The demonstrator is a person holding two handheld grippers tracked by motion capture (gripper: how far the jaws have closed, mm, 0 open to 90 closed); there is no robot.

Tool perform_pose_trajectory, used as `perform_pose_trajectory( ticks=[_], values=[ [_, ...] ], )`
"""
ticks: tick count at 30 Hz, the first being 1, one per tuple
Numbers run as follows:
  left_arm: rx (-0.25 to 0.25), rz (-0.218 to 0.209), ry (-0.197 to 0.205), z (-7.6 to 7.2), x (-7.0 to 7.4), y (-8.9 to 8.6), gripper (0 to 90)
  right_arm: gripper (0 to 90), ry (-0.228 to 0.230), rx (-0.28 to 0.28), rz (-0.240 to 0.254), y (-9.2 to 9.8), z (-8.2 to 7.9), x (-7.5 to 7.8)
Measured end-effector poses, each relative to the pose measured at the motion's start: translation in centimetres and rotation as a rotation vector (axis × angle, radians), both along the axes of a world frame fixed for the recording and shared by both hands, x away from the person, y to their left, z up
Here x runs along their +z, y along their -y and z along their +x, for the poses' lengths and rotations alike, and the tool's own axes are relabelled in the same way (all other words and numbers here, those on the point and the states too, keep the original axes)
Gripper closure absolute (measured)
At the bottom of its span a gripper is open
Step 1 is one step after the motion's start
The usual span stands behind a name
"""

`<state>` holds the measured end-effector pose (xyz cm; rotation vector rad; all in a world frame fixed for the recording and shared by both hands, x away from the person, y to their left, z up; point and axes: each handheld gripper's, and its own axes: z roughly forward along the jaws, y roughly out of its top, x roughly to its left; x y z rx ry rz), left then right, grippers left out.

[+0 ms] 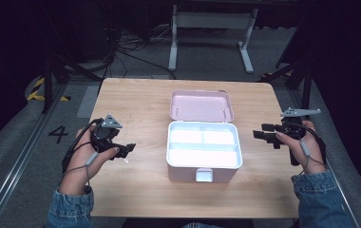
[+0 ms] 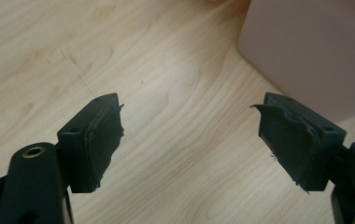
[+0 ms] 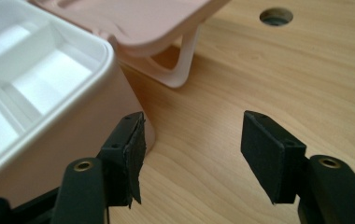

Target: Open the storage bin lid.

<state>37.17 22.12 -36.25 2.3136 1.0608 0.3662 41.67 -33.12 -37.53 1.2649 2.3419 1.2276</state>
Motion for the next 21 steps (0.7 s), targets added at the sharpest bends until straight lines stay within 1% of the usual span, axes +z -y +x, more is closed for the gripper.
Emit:
perform_pose_trajectory(
  ticks=[1, 2, 3, 4, 5, 6, 7, 10, 11, 12, 14, 15, 17, 19, 21],
  values=[
    [-0.002, 0.006, -0.012, 0.1, -0.2, -0.1, 22.1, 40.6, -0.012, 0.001, -0.020, -0.1, 0.0, -0.2],
    [0.002, 0.017, -0.017, 0.2, -0.4, -0.2, 22.1, 40.0, -0.015, 0.002, -0.034, -0.1, 0.1, -0.3],
    [0.011, 0.026, -0.020, 0.3, -0.6, -0.3, 22.2, 39.6, -0.020, 0.003, -0.049, -0.2, 0.1, -0.5],
    [0.016, 0.048, -0.019, 0.4, -0.8, -0.5, 22.3, 39.6, -0.028, 0.004, -0.061, -0.2, 0.2, -0.6],
    [0.018, 0.056, -0.017, 0.5, -1.0, -0.6, 22.3, 39.6, -0.030, 0.004, -0.073, -0.2, 0.2, -0.7],
    [0.021, 0.061, -0.025, 0.7, -1.2, -0.7, 22.3, 39.6, -0.026, 0.003, -0.075, -0.2, 0.2, -0.8],
    [0.029, 0.077, -0.030, 0.8, -1.4, -0.8, 22.3, 39.6, -0.024, -0.002, -0.076, -0.1, 0.2, -0.8],
    [0.042, 0.112, -0.066, 1.1, -2.1, -0.9, 22.7, 39.6, -0.033, -0.013, -0.090, 0.1, 0.2, -1.0],
    [0.043, 0.125, -0.091, 1.3, -2.5, -1.1, 22.8, 39.4, -0.044, -0.021, -0.102, 0.3, 0.3, -1.2],
    [0.043, 0.125, -0.091, 1.3, -2.5, -1.1, 22.8, 39.4, -0.044, -0.021, -0.102, 0.3, 0.3, -1.2],
    [0.044, 0.114, -0.116, 1.4, -2.9, -1.2, 22.8, 38.6, -0.060, -0.024, -0.122, 0.5, 0.4, -1.5],
    [0.050, 0.095, -0.133, 1.5, -3.2, -1.2, 22.8, 38.1, -0.065, -0.027, -0.129, 0.6, 0.4, -1.7],
    [0.052, 0.094, -0.150, 1.7, -3.6, -1.3, 22.6, 37.3, -0.087, -0.026, -0.150, 0.7, 0.5, -2.1],
    [0.058, 0.107, -0.168, 1.8, -4.1, -1.4, 22.6, 36.8, -0.101, -0.028, -0.163, 0.7, 0.7, -2.5],
    [0.071, 0.116, -0.198, 1.9, -4.6, -1.4, 22.6, 35.9, -0.115, -0.031, -0.174, 0.8, 0.8, -2.8]
  ],
)
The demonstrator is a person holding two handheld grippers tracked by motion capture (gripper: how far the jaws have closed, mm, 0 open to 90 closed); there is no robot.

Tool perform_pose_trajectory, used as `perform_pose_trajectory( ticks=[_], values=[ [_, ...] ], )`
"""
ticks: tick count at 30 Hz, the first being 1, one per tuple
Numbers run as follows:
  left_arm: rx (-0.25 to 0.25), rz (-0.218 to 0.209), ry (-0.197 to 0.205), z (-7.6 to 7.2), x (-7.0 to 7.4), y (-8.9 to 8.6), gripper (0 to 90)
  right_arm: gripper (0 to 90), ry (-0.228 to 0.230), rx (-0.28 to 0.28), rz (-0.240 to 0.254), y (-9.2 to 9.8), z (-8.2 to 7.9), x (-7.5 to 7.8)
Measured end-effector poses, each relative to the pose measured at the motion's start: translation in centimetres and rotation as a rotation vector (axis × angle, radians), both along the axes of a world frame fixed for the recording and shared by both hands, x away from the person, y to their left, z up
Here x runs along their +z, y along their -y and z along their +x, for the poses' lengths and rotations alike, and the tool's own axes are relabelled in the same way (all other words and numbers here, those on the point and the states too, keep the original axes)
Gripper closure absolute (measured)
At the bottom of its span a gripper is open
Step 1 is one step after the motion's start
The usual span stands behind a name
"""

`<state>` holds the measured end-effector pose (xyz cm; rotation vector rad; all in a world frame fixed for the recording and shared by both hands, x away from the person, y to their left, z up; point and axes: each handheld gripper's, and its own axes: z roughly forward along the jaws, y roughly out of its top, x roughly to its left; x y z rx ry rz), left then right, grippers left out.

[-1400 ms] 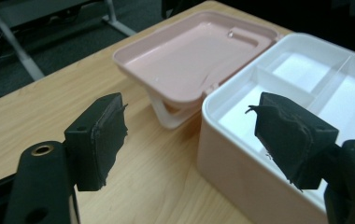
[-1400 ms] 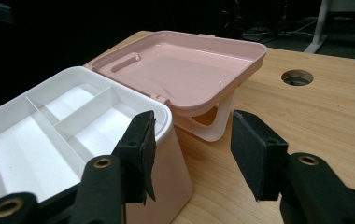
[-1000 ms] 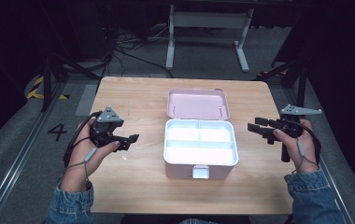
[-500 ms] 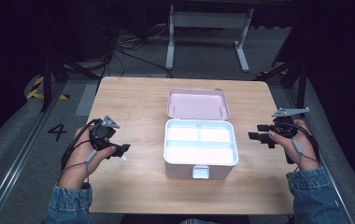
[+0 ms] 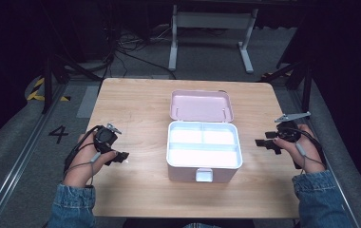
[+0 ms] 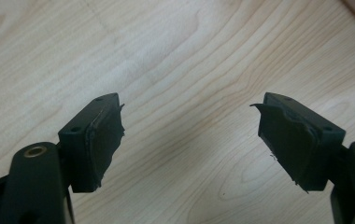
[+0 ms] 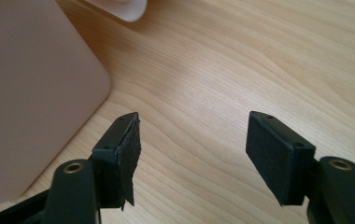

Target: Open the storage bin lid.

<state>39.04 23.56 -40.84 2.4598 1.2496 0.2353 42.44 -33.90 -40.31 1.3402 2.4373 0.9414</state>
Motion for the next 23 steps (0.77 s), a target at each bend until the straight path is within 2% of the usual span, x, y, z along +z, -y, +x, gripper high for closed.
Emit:
perform_pose_trajectory(
  ticks=[4, 5, 10, 13, 15, 20, 23],
  values=[
    [-0.017, 0.023, -0.028, 0.2, -0.7, -0.1, 22.6, 34.1, -0.022, -0.003, -0.015, 0.1, 0.1, -0.4],
    [-0.018, 0.016, -0.038, 0.2, -0.8, 0.0, 22.7, 33.2, -0.041, -0.008, -0.021, 0.2, 0.2, -0.6],
    [-0.012, 0.020, -0.062, 0.2, -1.1, 0.1, 22.7, 32.2, -0.063, -0.019, -0.047, 0.4, 0.3, -1.1],
    [-0.015, 0.047, -0.069, 0.2, -1.3, 0.1, 22.1, 31.0, -0.084, -0.024, -0.070, 0.6, 0.4, -1.5],
    [-0.018, 0.054, -0.092, 0.0, -1.5, 0.1, 21.1, 30.3, -0.097, -0.024, -0.080, 0.6, 0.5, -1.7],
    [-0.016, 0.054, -0.107, -0.1, -1.6, 0.1, 20.9, 29.9, -0.103, -0.024, -0.085, 0.6, 0.5, -1.8],
    [-0.034, 0.069, -0.103, -0.1, -1.5, 0.2, 20.0, 29.8, -0.099, -0.024, -0.087, 0.7, 0.5, -1.7]
  ],
)
